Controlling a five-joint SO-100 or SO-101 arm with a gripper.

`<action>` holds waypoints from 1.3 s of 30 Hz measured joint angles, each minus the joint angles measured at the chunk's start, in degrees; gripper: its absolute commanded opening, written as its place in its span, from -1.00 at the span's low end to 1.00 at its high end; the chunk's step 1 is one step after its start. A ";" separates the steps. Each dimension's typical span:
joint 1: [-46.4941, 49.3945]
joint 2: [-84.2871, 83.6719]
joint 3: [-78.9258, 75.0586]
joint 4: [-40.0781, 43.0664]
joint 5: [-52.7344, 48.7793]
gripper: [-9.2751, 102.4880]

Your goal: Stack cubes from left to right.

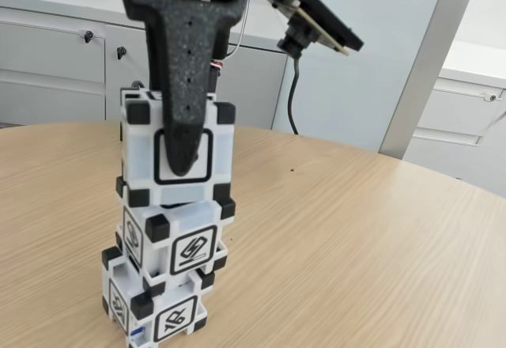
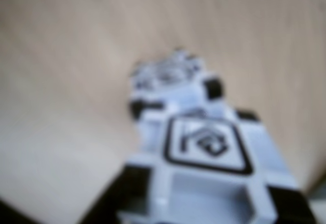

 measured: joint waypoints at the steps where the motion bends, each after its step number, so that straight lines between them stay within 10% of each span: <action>1: -0.18 -0.09 0.09 0.00 0.00 -0.25; 26: -0.53 13.89 0.09 0.62 1.23 -0.22; 39: -3.78 23.03 0.09 0.26 11.87 -0.83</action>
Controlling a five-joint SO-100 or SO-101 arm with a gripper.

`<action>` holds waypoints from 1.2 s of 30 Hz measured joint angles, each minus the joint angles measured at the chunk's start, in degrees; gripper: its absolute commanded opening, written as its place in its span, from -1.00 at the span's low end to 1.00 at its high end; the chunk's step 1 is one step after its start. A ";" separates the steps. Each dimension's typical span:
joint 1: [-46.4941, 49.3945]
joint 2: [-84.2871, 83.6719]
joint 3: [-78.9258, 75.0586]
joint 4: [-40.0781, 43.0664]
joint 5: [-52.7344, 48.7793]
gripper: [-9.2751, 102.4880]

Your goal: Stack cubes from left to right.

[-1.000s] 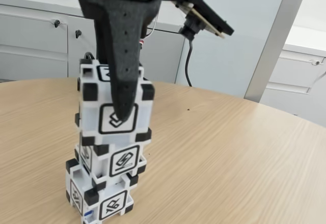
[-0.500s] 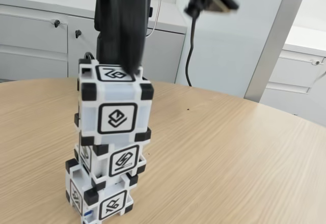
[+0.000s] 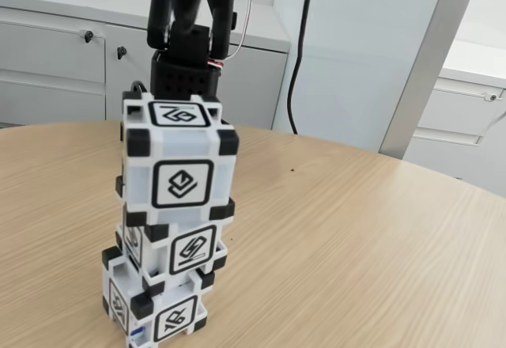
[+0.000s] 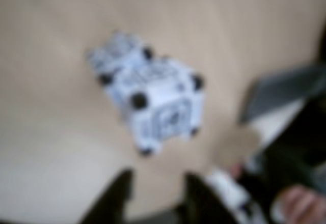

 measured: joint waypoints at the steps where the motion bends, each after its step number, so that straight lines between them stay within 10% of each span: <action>1: -2.29 0.00 0.00 0.00 1.32 -0.83; 12: -19.86 0.00 0.00 -1.58 8.17 -0.83; 36: -21.27 33.66 29.09 -27.25 4.83 -0.83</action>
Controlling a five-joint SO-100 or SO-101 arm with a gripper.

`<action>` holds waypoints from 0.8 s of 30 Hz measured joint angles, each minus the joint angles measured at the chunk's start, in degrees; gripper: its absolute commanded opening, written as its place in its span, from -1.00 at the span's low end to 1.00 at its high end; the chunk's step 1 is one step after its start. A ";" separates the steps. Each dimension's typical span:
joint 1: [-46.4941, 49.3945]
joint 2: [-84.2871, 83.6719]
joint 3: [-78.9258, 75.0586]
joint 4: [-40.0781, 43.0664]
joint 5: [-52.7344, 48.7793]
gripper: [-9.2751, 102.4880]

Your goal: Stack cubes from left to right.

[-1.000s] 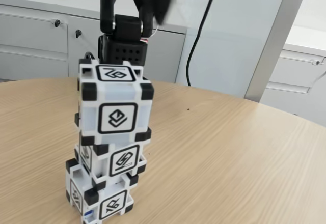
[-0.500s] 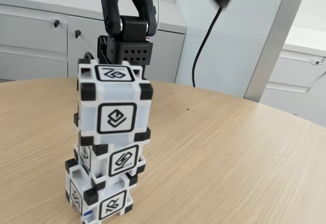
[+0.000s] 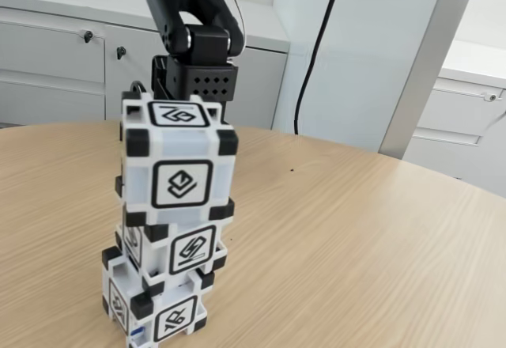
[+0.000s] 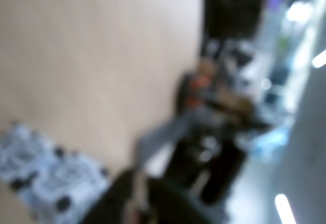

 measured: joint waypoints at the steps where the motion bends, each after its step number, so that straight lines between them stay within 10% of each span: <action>1: 0.00 1.23 2.64 -1.32 -0.35 -0.83; 24: 0.26 5.89 42.71 -21.62 -4.83 -0.83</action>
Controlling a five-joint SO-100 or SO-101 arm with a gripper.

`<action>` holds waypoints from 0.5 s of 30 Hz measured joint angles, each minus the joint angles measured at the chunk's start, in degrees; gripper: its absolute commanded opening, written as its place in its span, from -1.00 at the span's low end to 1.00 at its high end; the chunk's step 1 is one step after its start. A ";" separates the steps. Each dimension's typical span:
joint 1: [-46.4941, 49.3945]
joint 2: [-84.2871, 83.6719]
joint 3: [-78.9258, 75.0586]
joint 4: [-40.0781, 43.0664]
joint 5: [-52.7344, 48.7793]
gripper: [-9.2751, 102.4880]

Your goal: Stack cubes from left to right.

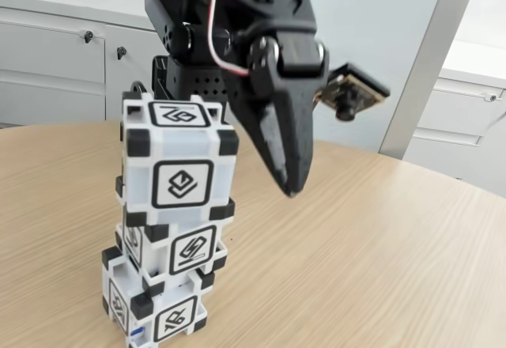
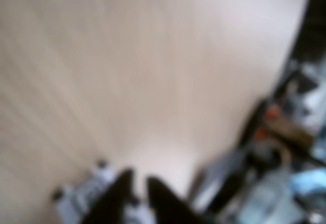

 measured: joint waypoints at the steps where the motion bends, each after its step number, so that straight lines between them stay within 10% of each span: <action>1: -0.09 0.00 0.35 -0.09 0.00 -0.83; 15: -0.09 7.82 4.57 -3.43 2.29 -0.84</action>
